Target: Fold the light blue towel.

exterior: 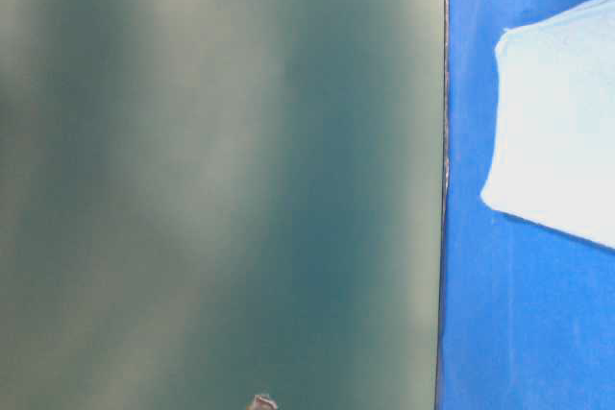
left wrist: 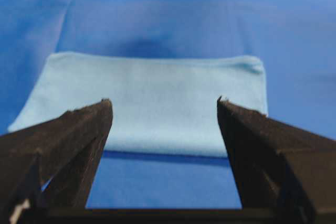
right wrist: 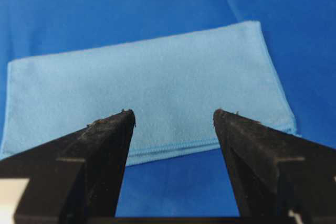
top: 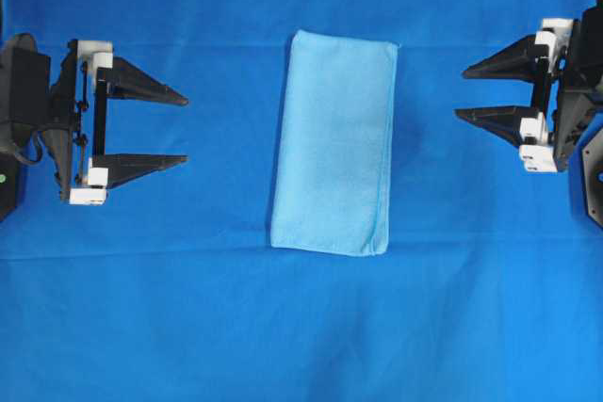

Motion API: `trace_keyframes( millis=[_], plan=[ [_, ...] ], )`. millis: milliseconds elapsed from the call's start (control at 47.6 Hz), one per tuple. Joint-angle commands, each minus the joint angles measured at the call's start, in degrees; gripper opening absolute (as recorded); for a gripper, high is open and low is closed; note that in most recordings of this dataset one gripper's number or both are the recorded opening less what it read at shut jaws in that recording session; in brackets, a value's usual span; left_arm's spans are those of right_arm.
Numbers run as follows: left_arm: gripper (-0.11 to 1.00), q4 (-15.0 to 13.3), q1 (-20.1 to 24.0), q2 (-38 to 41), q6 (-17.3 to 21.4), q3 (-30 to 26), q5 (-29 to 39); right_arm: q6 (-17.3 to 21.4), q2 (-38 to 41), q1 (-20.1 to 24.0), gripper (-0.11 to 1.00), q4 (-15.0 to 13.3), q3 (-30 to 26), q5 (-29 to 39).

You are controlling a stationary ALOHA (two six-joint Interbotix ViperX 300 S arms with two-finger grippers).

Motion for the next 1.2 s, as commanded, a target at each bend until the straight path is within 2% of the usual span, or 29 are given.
trace_keyframes(
  millis=[0, 168, 336, 504, 651, 798, 988, 1177],
  plan=[
    [0.77, 0.0, 0.2, 0.2, -0.1, -0.7, -0.6, 0.1, 0.0, 0.1, 0.64, 0.2, -0.7, -0.8],
    [0.77, 0.0, 0.3, 1.2, -0.1, -1.2, -1.2, 0.2, 0.2, -0.4, 0.64, 0.2, -0.8, -0.8],
    [0.77, 0.0, 2.4, 6.6, -0.1, -3.7, -4.6, 0.2, 3.4, -4.5, 0.64, 0.2, -1.8, -0.8],
    [0.75, 0.1, 6.6, 16.6, -0.1, -8.9, -5.8, 0.0, 12.0, -10.7, 0.64, 0.0, -4.8, -0.8],
    [0.75, 0.1, 11.2, 26.4, -0.1, -14.3, -5.8, -0.6, 20.6, -14.2, 0.64, -0.4, -8.7, -0.4],
    [0.75, 0.0, 14.8, 34.8, -0.1, -18.9, -5.9, -0.7, 29.5, -16.2, 0.64, -2.2, -13.5, -0.1],
    [0.75, 0.0, 18.3, 43.9, -0.2, -24.0, -6.1, -1.0, 39.5, -18.4, 0.64, -3.1, -18.3, -0.2],
    [0.75, 0.0, 20.7, 51.1, -0.2, -27.7, -7.7, -1.1, 45.4, -19.4, 0.64, -3.8, -21.0, -0.5]
  ],
)
